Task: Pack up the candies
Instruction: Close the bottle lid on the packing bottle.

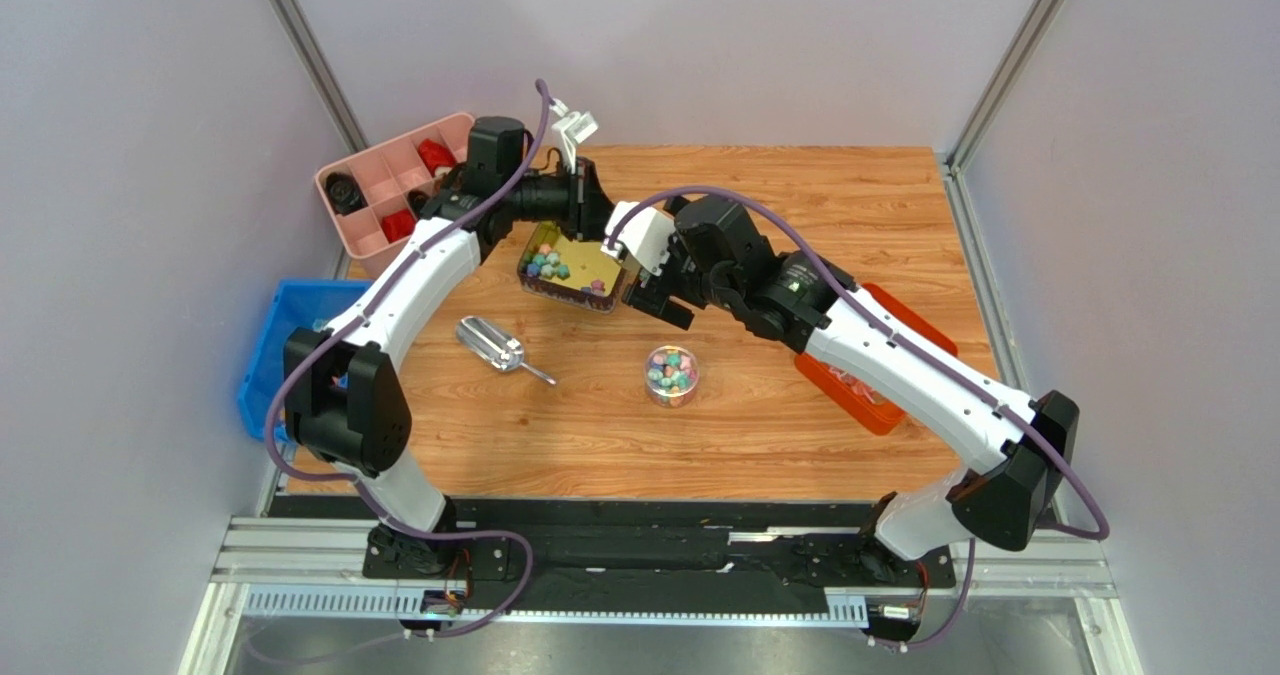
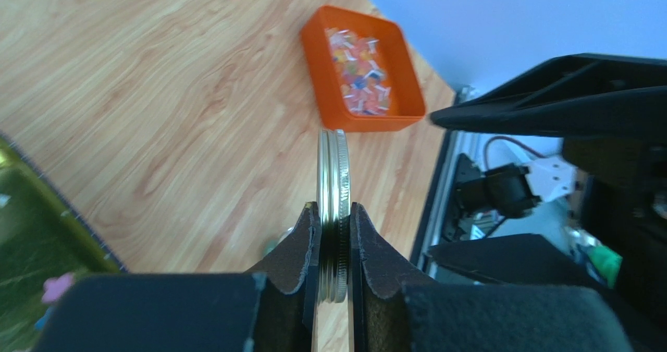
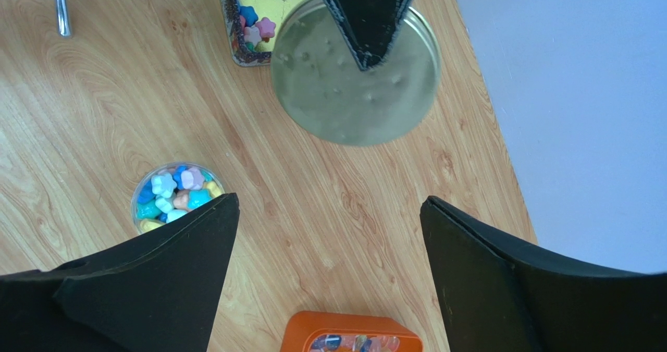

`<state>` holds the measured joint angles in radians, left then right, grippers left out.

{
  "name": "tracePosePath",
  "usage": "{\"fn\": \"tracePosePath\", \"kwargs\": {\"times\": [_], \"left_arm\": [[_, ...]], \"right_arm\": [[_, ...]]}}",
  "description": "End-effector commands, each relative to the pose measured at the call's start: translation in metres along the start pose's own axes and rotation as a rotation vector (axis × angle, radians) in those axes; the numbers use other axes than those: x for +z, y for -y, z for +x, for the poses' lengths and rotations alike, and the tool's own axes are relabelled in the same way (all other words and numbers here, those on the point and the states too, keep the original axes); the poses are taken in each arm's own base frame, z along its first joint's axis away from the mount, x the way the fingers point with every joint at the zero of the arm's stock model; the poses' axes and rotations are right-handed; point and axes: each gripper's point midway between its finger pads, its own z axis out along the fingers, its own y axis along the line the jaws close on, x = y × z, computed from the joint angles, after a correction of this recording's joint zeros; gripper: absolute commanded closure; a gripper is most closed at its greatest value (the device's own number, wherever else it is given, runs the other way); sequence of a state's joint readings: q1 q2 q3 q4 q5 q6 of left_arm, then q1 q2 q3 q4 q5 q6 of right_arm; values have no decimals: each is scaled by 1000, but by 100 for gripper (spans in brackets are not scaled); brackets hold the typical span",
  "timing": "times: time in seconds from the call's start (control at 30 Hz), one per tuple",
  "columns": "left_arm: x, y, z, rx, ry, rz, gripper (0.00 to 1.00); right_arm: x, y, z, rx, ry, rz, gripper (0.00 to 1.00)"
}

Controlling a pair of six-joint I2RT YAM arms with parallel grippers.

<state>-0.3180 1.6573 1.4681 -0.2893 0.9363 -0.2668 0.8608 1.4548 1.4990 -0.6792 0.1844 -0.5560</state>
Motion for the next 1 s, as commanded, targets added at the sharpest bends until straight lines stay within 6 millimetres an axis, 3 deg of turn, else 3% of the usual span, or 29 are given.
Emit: {"fn": "tracePosePath", "kwargs": {"times": [0.0, 0.2, 0.63, 0.97], "left_arm": [[3, 31, -17, -112, 6, 178, 100], [7, 32, -13, -143, 4, 236, 100], [1, 49, -11, -163, -11, 323, 100], [1, 52, -8, -189, -17, 362, 100]], "right_arm": [[-2, 16, -30, 86, 90, 58, 9], [-1, 24, -32, 102, 100, 108, 6], [15, 22, -35, 103, 94, 105, 6], [18, 19, -32, 91, 87, 97, 14]]}}
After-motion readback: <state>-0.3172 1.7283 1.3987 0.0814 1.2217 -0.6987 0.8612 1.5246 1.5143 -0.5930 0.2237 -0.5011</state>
